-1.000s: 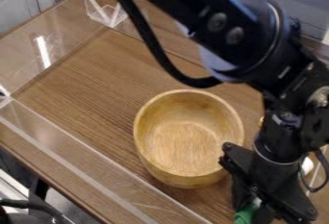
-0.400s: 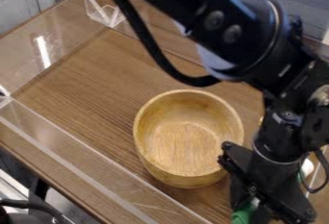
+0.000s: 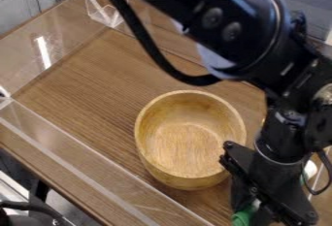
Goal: Put the green marker in the brown bowl
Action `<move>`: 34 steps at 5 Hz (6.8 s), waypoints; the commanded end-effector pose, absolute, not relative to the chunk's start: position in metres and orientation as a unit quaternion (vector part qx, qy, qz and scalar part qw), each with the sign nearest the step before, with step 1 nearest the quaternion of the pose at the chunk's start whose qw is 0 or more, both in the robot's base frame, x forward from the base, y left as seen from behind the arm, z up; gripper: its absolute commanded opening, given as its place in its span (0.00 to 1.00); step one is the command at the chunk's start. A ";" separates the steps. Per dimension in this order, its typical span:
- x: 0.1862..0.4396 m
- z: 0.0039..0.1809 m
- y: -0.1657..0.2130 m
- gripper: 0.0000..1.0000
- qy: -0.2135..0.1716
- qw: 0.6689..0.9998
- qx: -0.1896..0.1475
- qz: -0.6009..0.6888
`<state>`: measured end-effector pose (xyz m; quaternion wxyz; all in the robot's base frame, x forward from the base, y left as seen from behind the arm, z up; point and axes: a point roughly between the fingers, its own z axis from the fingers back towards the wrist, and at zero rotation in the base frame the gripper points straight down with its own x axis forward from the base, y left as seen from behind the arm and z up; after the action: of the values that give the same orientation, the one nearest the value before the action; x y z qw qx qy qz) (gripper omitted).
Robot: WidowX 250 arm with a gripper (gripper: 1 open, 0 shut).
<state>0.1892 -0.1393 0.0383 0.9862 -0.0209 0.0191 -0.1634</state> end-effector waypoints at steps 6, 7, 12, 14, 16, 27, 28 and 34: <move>0.201 0.068 -0.142 0.00 -0.017 0.983 -0.041 -0.178; 0.201 0.069 -0.141 0.00 -0.016 0.983 -0.041 -0.179; 0.200 0.073 -0.135 0.00 -0.013 0.981 -0.044 -0.187; 0.200 0.075 -0.133 0.00 -0.012 0.981 -0.045 -0.187; 0.200 0.075 -0.131 0.00 -0.013 0.981 -0.047 -0.186; 0.200 0.090 -0.117 0.00 -0.004 0.977 -0.039 -0.209; 0.200 0.095 -0.113 0.00 -0.003 0.976 -0.035 -0.215; 0.211 0.121 -0.074 0.00 -0.011 0.959 0.004 -0.283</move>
<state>0.2041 -0.0748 0.1058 0.9591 0.0037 0.0228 -0.2822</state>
